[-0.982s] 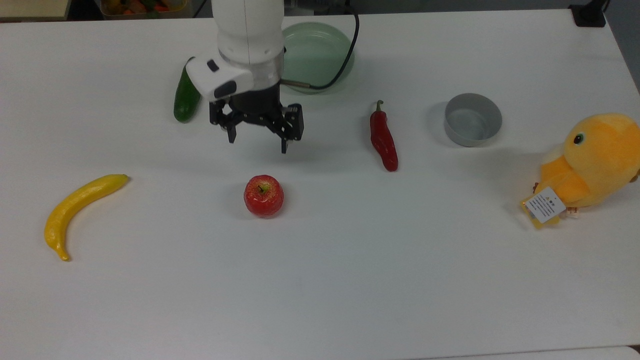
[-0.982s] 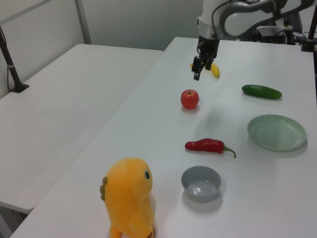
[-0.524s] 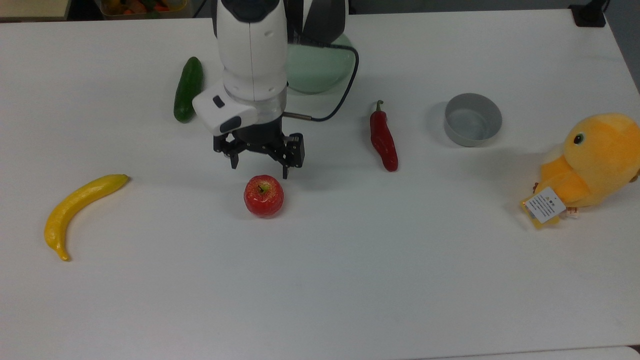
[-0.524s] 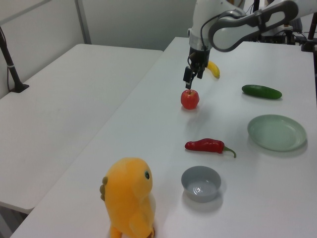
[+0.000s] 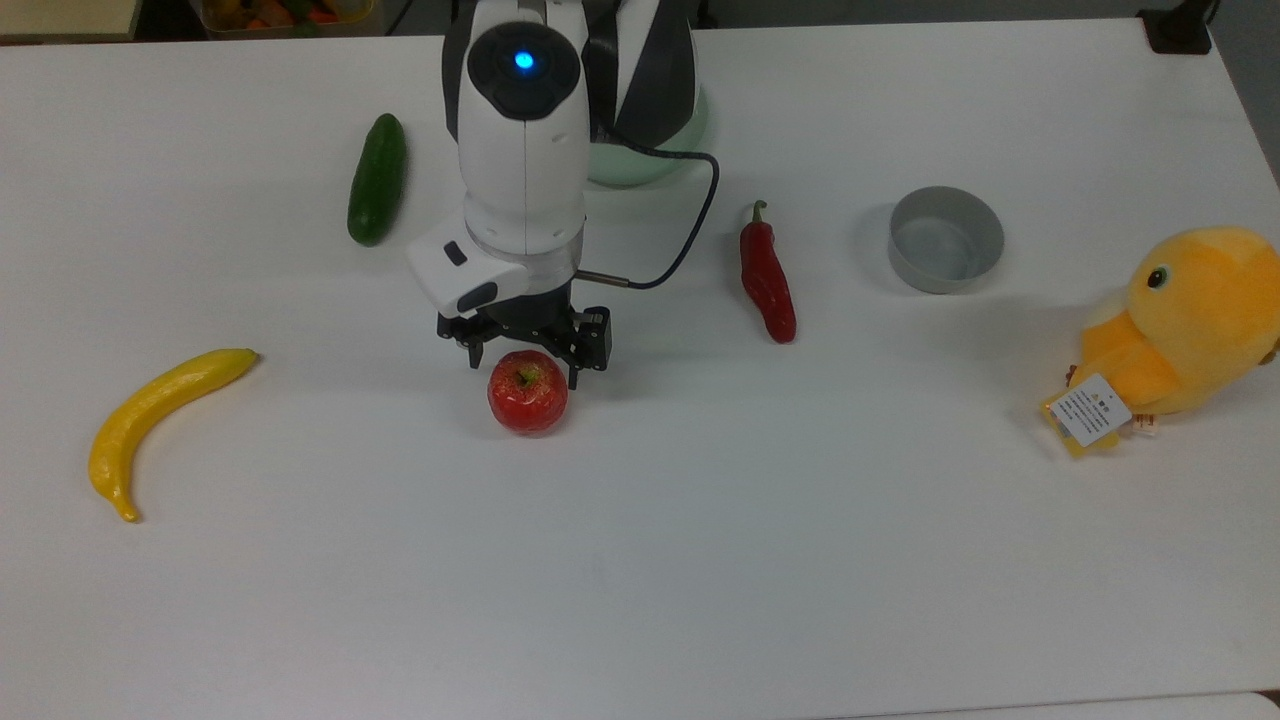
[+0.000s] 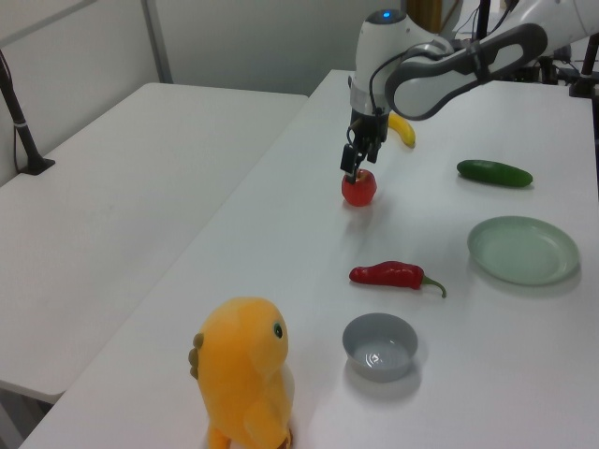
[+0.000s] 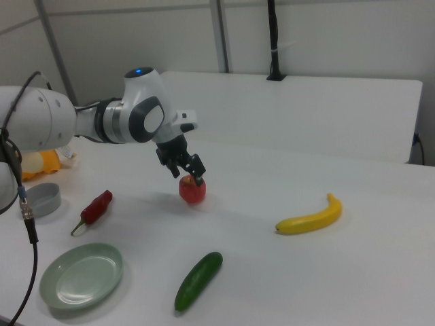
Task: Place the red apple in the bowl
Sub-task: 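Lower the gripper around the red apple and close it, then lift the apple and carry it over the small grey bowl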
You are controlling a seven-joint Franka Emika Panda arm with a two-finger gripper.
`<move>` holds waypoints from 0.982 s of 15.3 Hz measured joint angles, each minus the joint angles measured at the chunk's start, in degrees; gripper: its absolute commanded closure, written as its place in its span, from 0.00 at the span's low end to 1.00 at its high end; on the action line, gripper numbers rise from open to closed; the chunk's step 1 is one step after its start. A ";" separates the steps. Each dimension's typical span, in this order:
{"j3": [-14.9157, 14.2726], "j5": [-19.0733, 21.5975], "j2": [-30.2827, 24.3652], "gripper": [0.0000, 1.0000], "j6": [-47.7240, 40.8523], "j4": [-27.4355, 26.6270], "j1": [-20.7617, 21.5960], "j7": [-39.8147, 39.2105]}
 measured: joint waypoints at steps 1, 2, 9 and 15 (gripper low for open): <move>0.00 -0.38 0.59 0.00 0.06 0.01 0.10 0.08; 0.00 -0.77 1.21 0.09 0.26 0.01 0.19 0.16; 0.21 -4.64 3.02 0.78 3.52 0.38 0.38 3.87; 3.48 -4.64 -4.32 0.77 -0.49 -1.26 -0.77 4.40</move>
